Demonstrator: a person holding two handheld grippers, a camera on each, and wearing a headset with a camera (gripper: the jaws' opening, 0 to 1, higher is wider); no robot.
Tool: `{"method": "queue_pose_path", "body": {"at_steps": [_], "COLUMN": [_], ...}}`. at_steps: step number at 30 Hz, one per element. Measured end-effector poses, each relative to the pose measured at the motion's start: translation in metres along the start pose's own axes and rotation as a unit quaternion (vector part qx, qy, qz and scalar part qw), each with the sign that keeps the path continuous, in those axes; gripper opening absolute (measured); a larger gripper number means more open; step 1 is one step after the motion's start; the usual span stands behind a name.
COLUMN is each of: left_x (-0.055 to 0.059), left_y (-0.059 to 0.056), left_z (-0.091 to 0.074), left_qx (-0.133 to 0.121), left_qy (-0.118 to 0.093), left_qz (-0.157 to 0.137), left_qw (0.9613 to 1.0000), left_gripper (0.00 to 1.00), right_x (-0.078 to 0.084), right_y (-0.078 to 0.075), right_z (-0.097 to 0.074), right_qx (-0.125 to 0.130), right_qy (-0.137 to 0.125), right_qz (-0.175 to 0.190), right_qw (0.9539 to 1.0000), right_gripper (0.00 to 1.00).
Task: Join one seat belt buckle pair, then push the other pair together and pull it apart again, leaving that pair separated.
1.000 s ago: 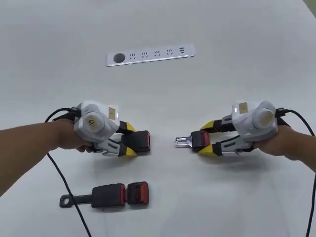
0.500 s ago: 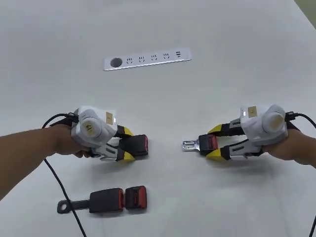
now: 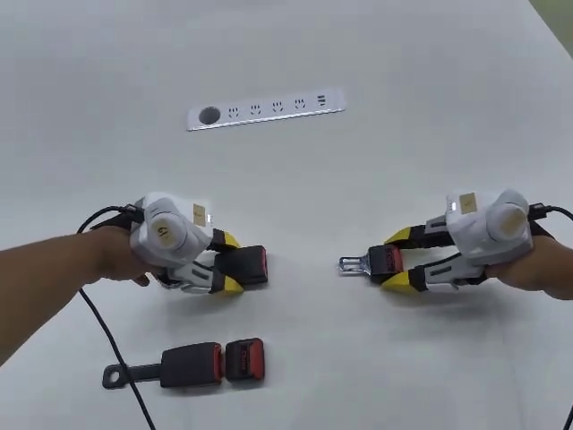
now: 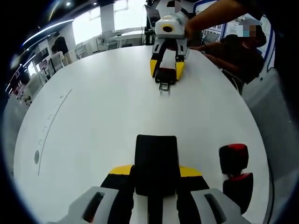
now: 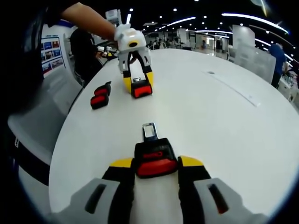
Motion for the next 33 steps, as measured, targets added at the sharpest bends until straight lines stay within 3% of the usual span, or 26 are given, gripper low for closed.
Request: {"method": "queue_pose_path", "body": {"at_steps": [2, 4, 5, 6, 8, 11, 13, 16, 17, 19, 20, 22, 25, 27, 29, 33], "left_x": [-0.002, -0.005, -0.006, -0.008, -0.012, -0.014, -0.014, -0.014, -0.013, -0.009, -0.007, -0.003, -0.002, -0.001, 0.000, -0.001], "left_y": [-0.001, -0.005, -0.004, -0.002, -0.002, -0.004, -0.007, -0.009, -0.009, -0.012, -0.014, -0.020, -0.030, -0.043, -0.054, -0.078], "left_z": [0.000, 0.000, -0.001, -0.003, -0.011, -0.023, -0.029, -0.042, -0.049, -0.057, -0.060, -0.068, -0.079, -0.090, -0.097, -0.111], "left_qx": [0.008, 0.023, 0.012, 0.009, -0.009, -0.025, -0.034, -0.071, -0.089, -0.110, -0.119, -0.140, -0.162, -0.173, -0.179, -0.195], "left_qy": [0.007, 0.003, 0.001, -0.003, -0.028, -0.044, -0.053, -0.084, -0.091, -0.103, -0.111, -0.128, -0.152, -0.158, -0.162, -0.158], "left_qz": [-0.006, -0.049, -0.068, -0.055, -0.071, -0.085, -0.099, -0.134, -0.165, -0.192, -0.197, -0.212, -0.218, -0.223, -0.217, -0.207], "left_qw": [0.9999, 0.9985, 0.9976, 0.9985, 0.9970, 0.9951, 0.9931, 0.9848, 0.9780, 0.9697, 0.9669, 0.9585, 0.9503, 0.9461, 0.9459, 0.9457], "left_gripper": [0.39, 0.46, 0.54, 0.60, 0.65, 0.71, 0.78, 0.83, 0.84, 0.91, 0.94, 0.98, 1.00, 1.00, 1.00, 1.00], "right_x": [0.000, 0.000, 0.000, -0.001, -0.004, 0.002, 0.002, -0.001, -0.003, 0.001, -0.001, -0.006, -0.010, -0.018, -0.025, -0.037], "right_y": [0.002, 0.003, 0.004, 0.005, 0.007, 0.006, 0.009, 0.010, 0.013, 0.010, 0.010, 0.014, 0.017, 0.024, 0.032, 0.048], "right_z": [0.000, -0.002, -0.003, -0.006, -0.010, -0.015, -0.018, -0.024, -0.025, -0.027, -0.029, -0.033, -0.036, -0.040, -0.043, -0.047], "right_qx": [0.002, 0.009, 0.013, 0.024, 0.041, 0.068, 0.082, 0.123, 0.127, 0.146, 0.162, 0.169, 0.181, 0.179, 0.178, 0.173], "right_qy": [0.003, 0.009, 0.007, -0.004, -0.025, -0.034, -0.036, -0.041, -0.054, -0.055, -0.059, -0.077, -0.087, -0.098, -0.114, -0.121], "right_qz": [-0.004, -0.003, 0.002, 0.020, 0.043, 0.048, 0.069, 0.064, 0.082, 0.085, 0.083, 0.107, 0.106, 0.112, 0.093, 0.087], "right_qw": [1.0000, 0.9999, 0.9999, 0.9995, 0.9979, 0.9960, 0.9936, 0.9895, 0.9870, 0.9841, 0.9815, 0.9768, 0.9738, 0.9726, 0.9729, 0.9735], "right_gripper": [0.38, 0.41, 0.44, 0.50, 0.58, 0.70, 0.77, 0.79, 0.82, 0.86, 0.87, 0.88, 0.89, 0.89, 0.90, 0.91]}}
Point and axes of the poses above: the centre of the closed fingertips' face, and the gripper's own axes: z roughly forward along the fingers, y roughly to its left, x roughly out of its underside, the point moved 9 cm from there along -z, roughly backward along the fingers, and after that the axes turned 5 degrees about x, right-handed, at the moved point
